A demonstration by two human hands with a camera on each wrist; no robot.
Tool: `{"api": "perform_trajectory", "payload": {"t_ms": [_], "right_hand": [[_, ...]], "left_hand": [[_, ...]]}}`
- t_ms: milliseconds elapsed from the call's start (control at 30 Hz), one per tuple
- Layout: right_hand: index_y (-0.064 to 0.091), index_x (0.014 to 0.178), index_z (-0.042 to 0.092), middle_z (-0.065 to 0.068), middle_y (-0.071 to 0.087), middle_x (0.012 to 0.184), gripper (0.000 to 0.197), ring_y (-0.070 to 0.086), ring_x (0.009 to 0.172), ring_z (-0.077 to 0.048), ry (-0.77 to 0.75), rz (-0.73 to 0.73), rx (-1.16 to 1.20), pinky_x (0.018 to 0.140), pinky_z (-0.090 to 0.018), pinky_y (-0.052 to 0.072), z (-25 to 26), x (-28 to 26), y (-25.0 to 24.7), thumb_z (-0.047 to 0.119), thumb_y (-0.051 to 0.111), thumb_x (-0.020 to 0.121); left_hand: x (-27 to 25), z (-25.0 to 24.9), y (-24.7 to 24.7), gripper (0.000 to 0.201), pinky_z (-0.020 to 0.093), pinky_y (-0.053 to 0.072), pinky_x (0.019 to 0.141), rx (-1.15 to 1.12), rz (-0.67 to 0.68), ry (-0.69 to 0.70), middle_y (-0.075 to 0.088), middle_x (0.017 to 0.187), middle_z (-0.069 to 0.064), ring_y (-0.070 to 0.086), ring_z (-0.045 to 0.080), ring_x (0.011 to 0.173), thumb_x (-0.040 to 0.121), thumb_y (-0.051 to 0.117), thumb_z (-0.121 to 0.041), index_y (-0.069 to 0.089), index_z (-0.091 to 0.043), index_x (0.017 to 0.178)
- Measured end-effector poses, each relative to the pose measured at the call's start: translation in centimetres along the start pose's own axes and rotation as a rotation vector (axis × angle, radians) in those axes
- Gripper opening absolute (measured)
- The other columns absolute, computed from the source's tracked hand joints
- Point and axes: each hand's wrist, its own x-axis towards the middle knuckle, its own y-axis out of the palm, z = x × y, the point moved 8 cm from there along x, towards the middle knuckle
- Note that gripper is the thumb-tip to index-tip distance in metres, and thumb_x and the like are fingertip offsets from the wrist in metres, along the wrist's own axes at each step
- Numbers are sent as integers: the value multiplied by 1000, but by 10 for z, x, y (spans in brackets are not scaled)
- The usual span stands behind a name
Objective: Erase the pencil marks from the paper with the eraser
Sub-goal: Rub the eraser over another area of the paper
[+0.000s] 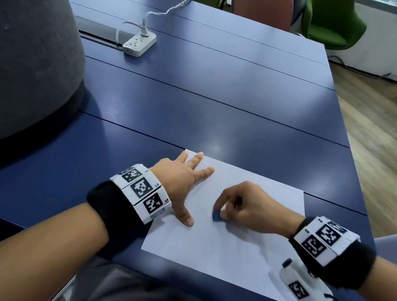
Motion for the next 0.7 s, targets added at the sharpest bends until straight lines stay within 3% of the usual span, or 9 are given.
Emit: {"api": "perform_trajectory", "payload": {"t_ms": [100, 233, 400, 567, 700], "right_hand": [[75, 82, 18, 7, 51, 51, 19, 43, 45, -4, 2, -81, 47, 49, -10, 33, -3, -2, -2, 4, 63, 78], [75, 81, 22, 7, 60, 59, 19, 47, 50, -4, -19, 178, -17, 53, -13, 38, 7, -18, 22, 6, 65, 77], [74, 81, 17, 6, 58, 58, 14, 49, 48, -2, 21, -84, 4, 50, -10, 36, 3, -3, -2, 6, 66, 79], [73, 81, 20, 2, 65, 65, 16, 50, 54, -4, -17, 152, -54, 54, -14, 40, 7, -23, 22, 7, 65, 78], [74, 81, 20, 4, 61, 61, 14, 48, 51, -4, 17, -38, -14, 54, -15, 39, 0, -9, 6, 8, 66, 78]], "left_hand": [[0, 0, 1, 131, 46, 29, 111, -4, -3, -1, -20, 162, -1, -12, 26, 150, 62, 80, -64, -10, -37, 154], [-1, 0, 0, 131, 46, 29, 111, -9, -9, 1, -19, 162, -1, -11, 27, 150, 62, 81, -64, -9, -37, 154], [-1, -1, 0, 131, 46, 29, 111, -4, -8, -2, -20, 162, -1, -11, 26, 150, 62, 80, -64, -10, -37, 154], [-2, -1, 0, 131, 45, 29, 111, -5, -3, -2, -20, 162, -1, -10, 27, 150, 62, 80, -64, -9, -37, 154], [-1, -1, -1, 131, 45, 30, 111, 0, 5, -3, -21, 162, -1, -11, 27, 150, 62, 80, -64, -10, -37, 154]]}}
